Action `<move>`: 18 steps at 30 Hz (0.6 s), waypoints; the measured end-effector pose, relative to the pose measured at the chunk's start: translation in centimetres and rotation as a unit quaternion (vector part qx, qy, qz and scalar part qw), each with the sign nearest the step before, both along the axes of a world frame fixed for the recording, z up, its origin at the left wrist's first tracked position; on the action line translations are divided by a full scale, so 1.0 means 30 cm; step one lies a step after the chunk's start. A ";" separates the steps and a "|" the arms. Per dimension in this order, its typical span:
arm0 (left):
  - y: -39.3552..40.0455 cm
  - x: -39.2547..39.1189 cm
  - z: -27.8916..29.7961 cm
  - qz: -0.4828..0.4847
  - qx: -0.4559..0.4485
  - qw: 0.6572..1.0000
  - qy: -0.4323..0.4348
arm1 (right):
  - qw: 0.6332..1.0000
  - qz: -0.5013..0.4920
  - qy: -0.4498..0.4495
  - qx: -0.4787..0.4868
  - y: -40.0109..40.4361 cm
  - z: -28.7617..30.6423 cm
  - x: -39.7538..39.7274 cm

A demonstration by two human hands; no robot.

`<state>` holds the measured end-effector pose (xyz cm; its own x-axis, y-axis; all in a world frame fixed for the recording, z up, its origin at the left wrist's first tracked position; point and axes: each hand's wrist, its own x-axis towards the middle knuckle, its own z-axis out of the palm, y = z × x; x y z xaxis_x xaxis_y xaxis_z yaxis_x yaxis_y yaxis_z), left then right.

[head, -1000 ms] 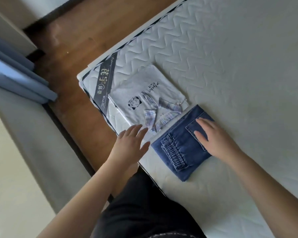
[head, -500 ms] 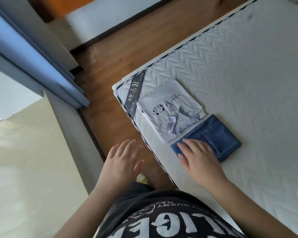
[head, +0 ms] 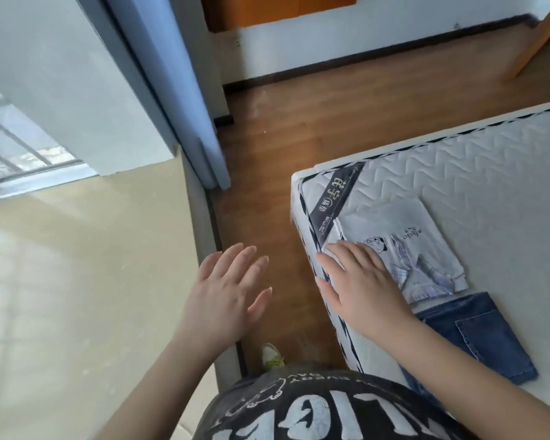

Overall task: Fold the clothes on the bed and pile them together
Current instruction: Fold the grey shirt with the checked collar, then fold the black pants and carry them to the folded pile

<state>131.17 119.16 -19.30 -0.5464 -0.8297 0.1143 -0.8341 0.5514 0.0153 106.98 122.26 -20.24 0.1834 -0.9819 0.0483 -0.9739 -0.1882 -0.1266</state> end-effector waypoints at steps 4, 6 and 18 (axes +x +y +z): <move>-0.086 0.092 0.016 0.084 -0.013 0.996 -0.009 | 1.000 0.018 0.014 -0.018 -0.131 0.023 0.091; -0.125 0.112 0.022 0.131 -0.006 0.991 -0.002 | 1.000 0.019 0.015 -0.017 -0.191 0.033 0.116; -0.671 -0.040 -0.011 0.138 -0.029 0.990 -0.001 | 0.999 0.032 -0.009 0.014 -0.692 0.003 0.060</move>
